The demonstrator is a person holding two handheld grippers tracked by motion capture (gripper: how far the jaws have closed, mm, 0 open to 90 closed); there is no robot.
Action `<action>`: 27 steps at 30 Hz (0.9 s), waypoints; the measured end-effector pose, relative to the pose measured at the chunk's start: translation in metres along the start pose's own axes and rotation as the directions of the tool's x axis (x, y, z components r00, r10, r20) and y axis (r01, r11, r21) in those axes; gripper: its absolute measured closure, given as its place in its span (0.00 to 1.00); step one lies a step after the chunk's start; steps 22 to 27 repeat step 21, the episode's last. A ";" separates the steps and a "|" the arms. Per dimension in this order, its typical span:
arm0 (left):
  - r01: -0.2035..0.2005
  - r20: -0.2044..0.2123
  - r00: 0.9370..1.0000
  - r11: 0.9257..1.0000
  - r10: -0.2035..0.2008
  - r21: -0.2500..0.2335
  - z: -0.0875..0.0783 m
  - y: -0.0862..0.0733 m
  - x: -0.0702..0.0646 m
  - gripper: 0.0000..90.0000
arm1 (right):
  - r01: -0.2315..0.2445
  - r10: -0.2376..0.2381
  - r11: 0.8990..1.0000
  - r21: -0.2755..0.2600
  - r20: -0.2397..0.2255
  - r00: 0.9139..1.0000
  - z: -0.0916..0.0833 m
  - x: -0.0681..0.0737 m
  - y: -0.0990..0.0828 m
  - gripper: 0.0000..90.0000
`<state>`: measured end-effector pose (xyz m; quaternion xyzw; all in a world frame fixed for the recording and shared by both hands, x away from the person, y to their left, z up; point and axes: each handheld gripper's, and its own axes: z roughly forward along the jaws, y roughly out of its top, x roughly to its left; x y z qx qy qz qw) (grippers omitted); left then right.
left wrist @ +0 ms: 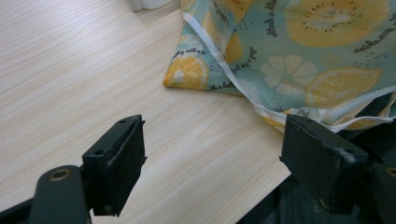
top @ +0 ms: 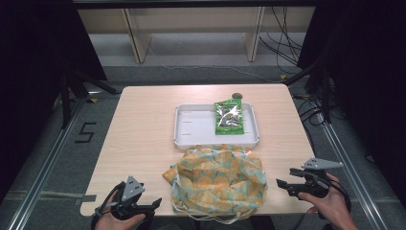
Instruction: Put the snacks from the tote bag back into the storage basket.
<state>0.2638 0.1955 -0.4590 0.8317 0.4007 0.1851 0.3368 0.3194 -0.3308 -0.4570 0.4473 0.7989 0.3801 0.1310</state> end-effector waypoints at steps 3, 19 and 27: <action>0.002 0.000 1.000 1.000 -0.002 -0.001 0.000 0.000 0.000 0.23 | 0.000 0.000 1.000 0.008 -0.008 1.000 0.001 0.000 -0.003 0.30; 0.001 -0.001 1.000 1.000 -0.001 0.000 0.000 0.000 0.000 0.23 | -0.063 0.063 0.998 0.022 -0.013 0.998 -0.006 0.003 -0.011 0.29; 0.001 -0.001 1.000 1.000 -0.001 0.000 0.000 0.000 0.000 0.23 | -0.006 0.006 1.000 -0.001 -0.003 1.000 -0.004 -0.001 -0.011 0.29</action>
